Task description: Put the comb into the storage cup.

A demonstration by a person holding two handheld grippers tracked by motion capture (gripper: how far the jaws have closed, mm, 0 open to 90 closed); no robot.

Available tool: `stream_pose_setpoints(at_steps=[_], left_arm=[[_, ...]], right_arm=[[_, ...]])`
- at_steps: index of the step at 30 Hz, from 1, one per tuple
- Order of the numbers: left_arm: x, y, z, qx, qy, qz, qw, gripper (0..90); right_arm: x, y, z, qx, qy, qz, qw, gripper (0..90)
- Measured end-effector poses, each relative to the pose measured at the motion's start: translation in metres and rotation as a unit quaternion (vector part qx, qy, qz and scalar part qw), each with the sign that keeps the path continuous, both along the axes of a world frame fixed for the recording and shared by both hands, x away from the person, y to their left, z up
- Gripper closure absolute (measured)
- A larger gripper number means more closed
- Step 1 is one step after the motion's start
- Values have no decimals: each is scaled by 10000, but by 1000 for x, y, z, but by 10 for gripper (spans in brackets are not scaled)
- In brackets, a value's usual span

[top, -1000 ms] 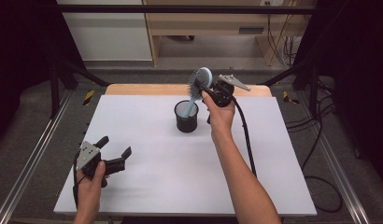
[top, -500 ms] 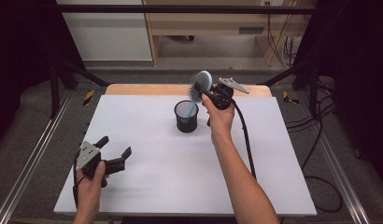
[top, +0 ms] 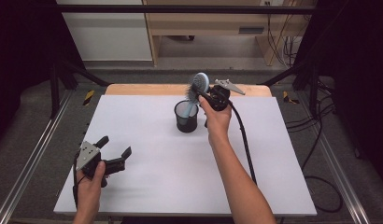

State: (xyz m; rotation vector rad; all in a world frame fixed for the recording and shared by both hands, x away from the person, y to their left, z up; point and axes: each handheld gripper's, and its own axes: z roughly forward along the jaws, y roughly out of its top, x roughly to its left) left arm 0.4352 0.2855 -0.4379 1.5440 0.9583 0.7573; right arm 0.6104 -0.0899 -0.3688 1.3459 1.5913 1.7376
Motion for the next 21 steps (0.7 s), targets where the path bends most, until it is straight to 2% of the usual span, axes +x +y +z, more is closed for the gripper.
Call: stream_pose_setpoints(at_steps=[21], left_arm=[[0, -1, 0, 8, -1, -15, 10000, 24]], right_arm=[[2, 3, -13, 31, 107, -38, 9999, 518]])
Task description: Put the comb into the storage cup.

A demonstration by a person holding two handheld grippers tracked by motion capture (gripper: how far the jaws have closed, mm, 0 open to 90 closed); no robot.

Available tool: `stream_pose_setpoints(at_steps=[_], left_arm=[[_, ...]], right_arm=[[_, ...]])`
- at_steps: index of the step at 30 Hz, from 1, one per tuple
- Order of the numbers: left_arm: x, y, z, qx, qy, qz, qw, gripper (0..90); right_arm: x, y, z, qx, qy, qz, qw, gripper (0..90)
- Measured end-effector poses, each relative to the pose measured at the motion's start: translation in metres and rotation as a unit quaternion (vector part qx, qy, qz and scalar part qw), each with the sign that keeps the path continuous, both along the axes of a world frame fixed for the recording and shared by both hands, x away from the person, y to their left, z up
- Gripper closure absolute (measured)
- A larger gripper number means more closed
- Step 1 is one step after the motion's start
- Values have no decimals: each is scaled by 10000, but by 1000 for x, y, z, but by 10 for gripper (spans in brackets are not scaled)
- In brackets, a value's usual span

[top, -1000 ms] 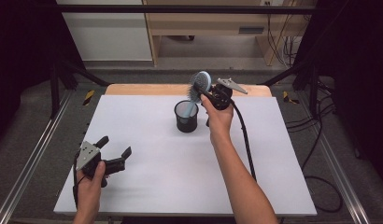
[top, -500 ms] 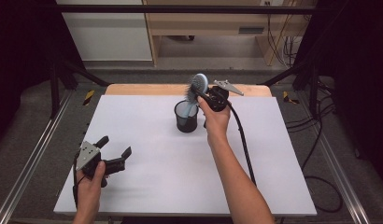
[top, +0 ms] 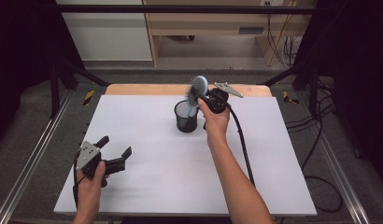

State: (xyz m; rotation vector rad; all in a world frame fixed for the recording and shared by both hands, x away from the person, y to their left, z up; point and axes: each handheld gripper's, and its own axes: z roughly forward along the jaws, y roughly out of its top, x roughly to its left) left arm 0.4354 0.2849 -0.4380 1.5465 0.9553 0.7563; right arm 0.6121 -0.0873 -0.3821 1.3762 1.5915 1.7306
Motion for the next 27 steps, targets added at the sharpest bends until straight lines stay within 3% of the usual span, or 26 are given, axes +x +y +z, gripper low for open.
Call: stream_pose_setpoints(at_steps=[27], left_arm=[[0, -1, 0, 16, 4, -28, 10000, 24]], right_arm=[[2, 1, -5, 22, 55, -40, 10000, 516]])
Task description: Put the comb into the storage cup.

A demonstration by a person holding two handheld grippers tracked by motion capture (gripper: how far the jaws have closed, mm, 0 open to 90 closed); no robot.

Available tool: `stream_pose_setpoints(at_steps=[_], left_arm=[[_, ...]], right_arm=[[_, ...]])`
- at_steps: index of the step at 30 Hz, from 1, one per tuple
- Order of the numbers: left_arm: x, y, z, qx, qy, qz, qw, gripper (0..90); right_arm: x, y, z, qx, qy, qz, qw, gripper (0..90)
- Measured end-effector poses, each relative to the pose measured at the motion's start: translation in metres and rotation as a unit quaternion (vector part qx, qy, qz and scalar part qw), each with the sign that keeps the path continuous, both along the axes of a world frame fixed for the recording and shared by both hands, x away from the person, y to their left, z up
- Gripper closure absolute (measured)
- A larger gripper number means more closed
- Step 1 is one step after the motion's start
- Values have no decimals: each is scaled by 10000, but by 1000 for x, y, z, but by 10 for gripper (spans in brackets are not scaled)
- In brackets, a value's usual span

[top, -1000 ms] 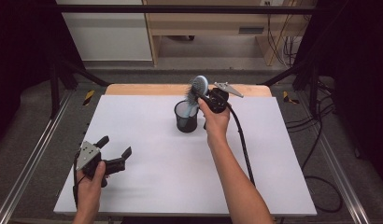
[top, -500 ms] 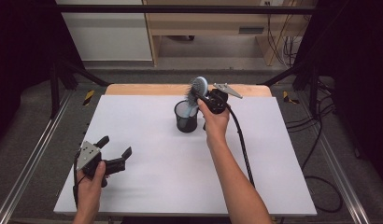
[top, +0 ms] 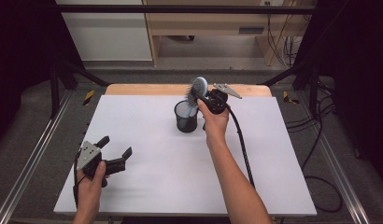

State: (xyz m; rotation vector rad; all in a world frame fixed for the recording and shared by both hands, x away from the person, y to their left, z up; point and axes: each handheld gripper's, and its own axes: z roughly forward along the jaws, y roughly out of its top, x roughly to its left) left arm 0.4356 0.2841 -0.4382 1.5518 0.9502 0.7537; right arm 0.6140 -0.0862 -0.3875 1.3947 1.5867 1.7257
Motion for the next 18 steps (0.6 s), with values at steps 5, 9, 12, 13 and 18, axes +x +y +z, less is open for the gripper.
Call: stream_pose_setpoints(at_steps=[5, 9, 12, 13, 18], left_arm=[[0, 0, 0, 6, 6, -6, 10000, 24], [0, -1, 0, 9, 10, -12, 10000, 24], [0, 0, 0, 8, 12, -13, 10000, 24], [0, 0, 0, 8, 12, -13, 10000, 23], [0, -1, 0, 16, 9, -16, 10000, 24]], right_arm=[[0, -1, 0, 11, -4, 4, 10000, 513], [0, -1, -1, 19, 6, 2, 10000, 511], [1, -2, -1, 29, 11, 3, 10000, 510], [1, -2, -1, 29, 11, 3, 10000, 510], [1, -3, -1, 42, 29, 2, 10000, 507]])
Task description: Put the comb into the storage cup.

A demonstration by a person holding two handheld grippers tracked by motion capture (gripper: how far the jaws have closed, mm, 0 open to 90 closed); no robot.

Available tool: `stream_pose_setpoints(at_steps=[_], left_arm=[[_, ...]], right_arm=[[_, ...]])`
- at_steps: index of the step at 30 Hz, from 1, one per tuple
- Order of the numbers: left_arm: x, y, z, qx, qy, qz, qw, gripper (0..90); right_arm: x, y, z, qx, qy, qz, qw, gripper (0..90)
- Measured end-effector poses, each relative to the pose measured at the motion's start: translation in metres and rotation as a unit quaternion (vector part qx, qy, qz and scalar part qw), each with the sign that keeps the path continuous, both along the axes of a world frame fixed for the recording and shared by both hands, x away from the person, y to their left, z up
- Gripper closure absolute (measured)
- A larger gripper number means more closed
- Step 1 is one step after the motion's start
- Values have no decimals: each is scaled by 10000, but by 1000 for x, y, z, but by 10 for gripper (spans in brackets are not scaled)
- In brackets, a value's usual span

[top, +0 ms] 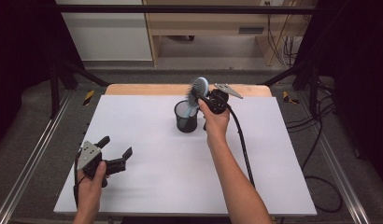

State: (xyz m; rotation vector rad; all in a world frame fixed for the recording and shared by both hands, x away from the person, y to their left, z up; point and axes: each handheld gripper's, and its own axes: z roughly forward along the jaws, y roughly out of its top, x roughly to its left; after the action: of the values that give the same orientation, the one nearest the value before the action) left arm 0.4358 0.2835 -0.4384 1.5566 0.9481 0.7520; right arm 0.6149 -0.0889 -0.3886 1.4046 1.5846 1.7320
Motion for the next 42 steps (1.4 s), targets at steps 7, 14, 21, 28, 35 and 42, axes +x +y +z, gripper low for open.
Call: stream_pose_setpoints(at_steps=[7, 14, 21, 28, 35, 42], left_arm=[[0, 0, 0, 6, 10, -12, 10000, 24], [0, -1, 0, 16, 10, -20, 10000, 23], [1, -2, -1, 29, 28, -34, 10000, 24], [1, -2, -1, 39, 33, -40, 10000, 24], [1, -2, -1, 62, 40, -47, 10000, 24], [0, -2, -1, 63, 33, -47, 10000, 24]], right_arm=[[0, -1, 0, 12, 28, 14, 10000, 504], [0, -3, 0, 13, 57, 14, 10000, 498], [0, -5, 0, 28, 95, 15, 9999, 492], [1, -8, -1, 49, 149, 1, 9999, 486], [0, -13, -3, 111, 186, 5, 9998, 481], [1, -15, -5, 171, 237, -37, 9996, 473]])
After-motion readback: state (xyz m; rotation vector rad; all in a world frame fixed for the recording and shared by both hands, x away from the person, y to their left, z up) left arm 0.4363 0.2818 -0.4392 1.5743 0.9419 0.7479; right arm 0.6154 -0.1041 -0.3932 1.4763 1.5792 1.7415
